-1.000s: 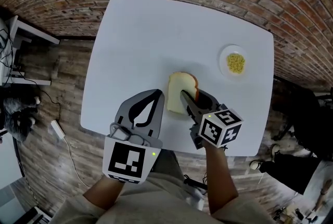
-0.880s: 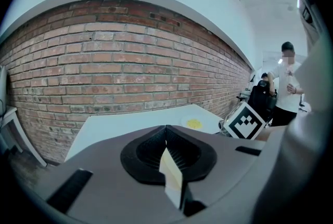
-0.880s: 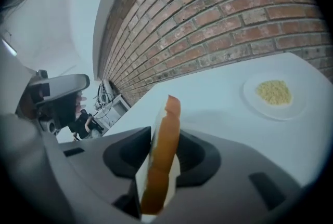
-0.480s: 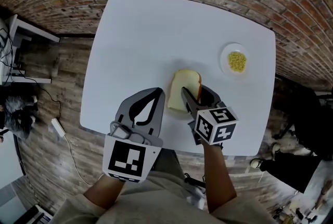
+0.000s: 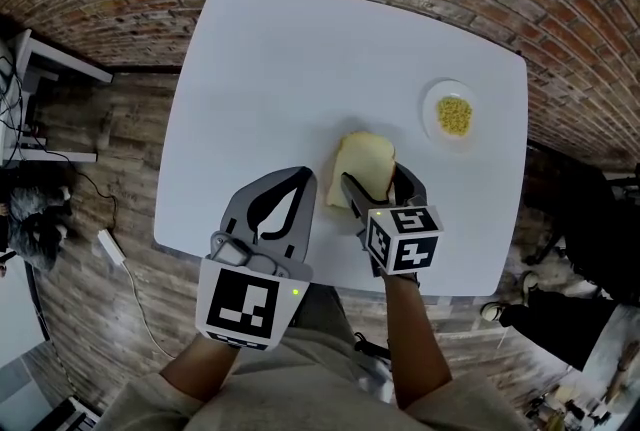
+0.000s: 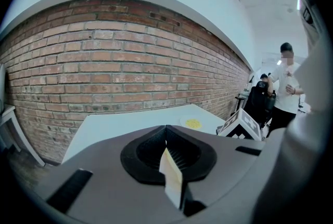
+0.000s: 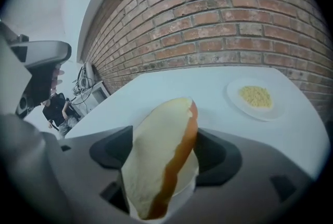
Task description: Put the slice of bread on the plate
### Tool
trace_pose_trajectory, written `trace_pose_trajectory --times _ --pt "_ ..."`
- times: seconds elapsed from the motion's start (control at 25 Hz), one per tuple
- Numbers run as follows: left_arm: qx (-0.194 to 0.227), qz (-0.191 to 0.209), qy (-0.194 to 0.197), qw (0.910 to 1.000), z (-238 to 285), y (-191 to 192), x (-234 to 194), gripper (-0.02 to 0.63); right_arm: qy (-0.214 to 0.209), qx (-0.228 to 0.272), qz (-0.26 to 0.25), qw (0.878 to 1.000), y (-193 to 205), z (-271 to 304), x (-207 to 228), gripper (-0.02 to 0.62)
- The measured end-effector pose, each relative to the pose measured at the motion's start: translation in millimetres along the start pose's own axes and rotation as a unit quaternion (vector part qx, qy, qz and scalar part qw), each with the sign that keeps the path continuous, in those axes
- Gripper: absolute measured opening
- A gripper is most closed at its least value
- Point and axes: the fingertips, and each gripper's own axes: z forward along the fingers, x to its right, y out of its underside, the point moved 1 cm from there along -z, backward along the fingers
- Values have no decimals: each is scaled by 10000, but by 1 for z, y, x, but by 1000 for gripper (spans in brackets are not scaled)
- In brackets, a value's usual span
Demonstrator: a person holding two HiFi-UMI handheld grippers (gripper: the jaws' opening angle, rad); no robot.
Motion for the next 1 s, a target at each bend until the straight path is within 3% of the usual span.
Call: trace_pose_trajectory --times 0.32,0.68,0.72,0.8,1.0 --pt "18 9 10 10000 -5 0 -1 11 394 -94 16 9992 3 0 6 433" --pt "69 30 96 9999 -7 -3 7 11 458 756 191 9959 -29 -20 6 428" --pt "69 42 111 9999 -6 -3 8 11 457 851 236 9950 -33 -23 6 417" --pt "81 76 147 9998 -7 -5 10 11 513 1021 236 9932 -38 -31 7 278" --pt "152 125 246 9995 -10 -12 21 11 406 1542 381 9865 -55 -56 5 67"
